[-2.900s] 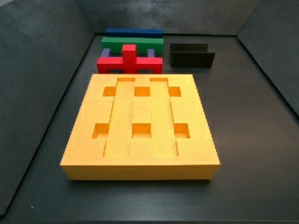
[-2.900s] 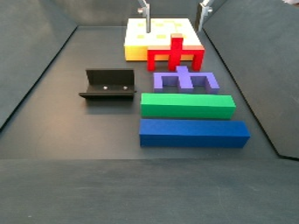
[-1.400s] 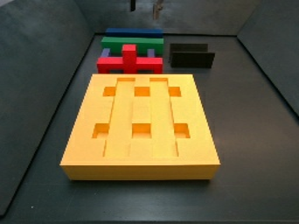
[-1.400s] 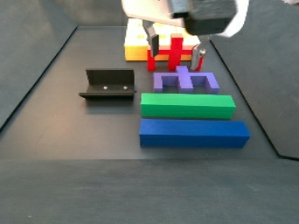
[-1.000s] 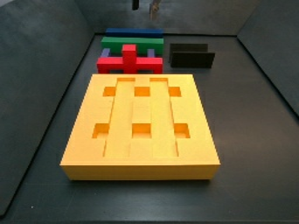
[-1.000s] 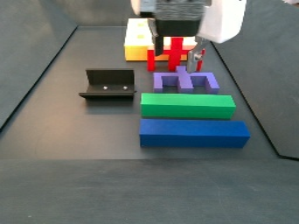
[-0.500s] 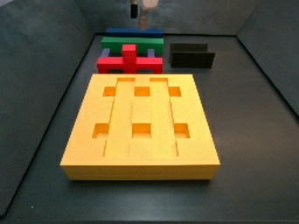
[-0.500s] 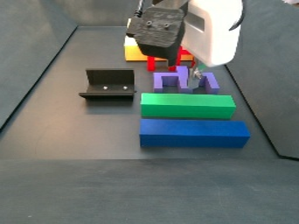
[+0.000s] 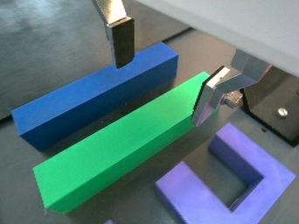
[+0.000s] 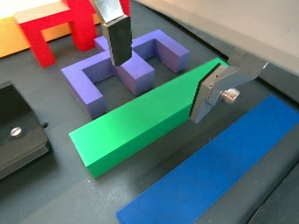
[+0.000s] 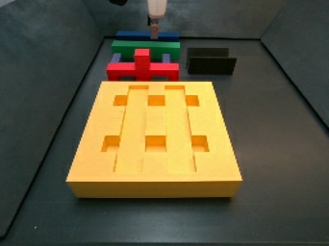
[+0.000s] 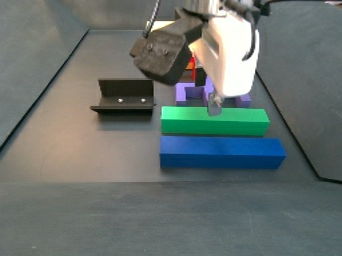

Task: Pick up the green object. Move up. Move to above the board. Insert the green object.
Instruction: Pick up the green object.

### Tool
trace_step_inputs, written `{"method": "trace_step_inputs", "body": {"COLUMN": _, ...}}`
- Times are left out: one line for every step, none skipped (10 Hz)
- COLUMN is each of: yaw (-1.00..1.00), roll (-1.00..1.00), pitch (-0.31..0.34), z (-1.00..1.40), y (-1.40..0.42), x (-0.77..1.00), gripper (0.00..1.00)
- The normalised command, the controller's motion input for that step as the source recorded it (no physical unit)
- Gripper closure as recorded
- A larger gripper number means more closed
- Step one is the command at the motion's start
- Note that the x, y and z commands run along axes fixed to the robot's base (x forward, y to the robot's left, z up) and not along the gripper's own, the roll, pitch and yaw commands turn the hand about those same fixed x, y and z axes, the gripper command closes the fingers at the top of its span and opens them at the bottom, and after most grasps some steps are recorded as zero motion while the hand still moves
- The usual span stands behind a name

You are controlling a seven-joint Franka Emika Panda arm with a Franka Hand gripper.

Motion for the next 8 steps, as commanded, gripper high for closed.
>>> {"method": "trace_step_inputs", "body": {"yaw": -0.39, "roll": -0.30, "pitch": -0.180, "z": -0.31, "y": 0.00, "x": -0.05, "gripper": 0.00}}
{"method": "trace_step_inputs", "body": {"yaw": -0.47, "roll": -0.09, "pitch": -0.160, "z": -0.38, "y": -0.02, "x": -0.08, "gripper": 0.00}}
{"method": "trace_step_inputs", "body": {"yaw": -0.24, "roll": -0.05, "pitch": -0.104, "z": -0.37, "y": -0.04, "x": -0.02, "gripper": 0.00}}
{"method": "trace_step_inputs", "body": {"yaw": -0.17, "roll": 0.04, "pitch": -0.063, "z": -0.29, "y": -0.03, "x": -0.09, "gripper": 0.00}}
{"method": "trace_step_inputs", "body": {"yaw": 0.05, "roll": 0.05, "pitch": -0.101, "z": -0.22, "y": -0.04, "x": -0.17, "gripper": 0.00}}
{"method": "trace_step_inputs", "body": {"yaw": 0.00, "roll": 0.19, "pitch": 0.000, "z": -0.22, "y": -0.03, "x": -0.18, "gripper": 0.00}}
{"method": "trace_step_inputs", "body": {"yaw": 0.00, "roll": 0.18, "pitch": -0.037, "z": -0.20, "y": -0.05, "x": -0.33, "gripper": 0.00}}
{"method": "trace_step_inputs", "body": {"yaw": 0.00, "roll": 0.11, "pitch": -0.031, "z": -0.19, "y": 0.00, "x": -0.25, "gripper": 0.00}}
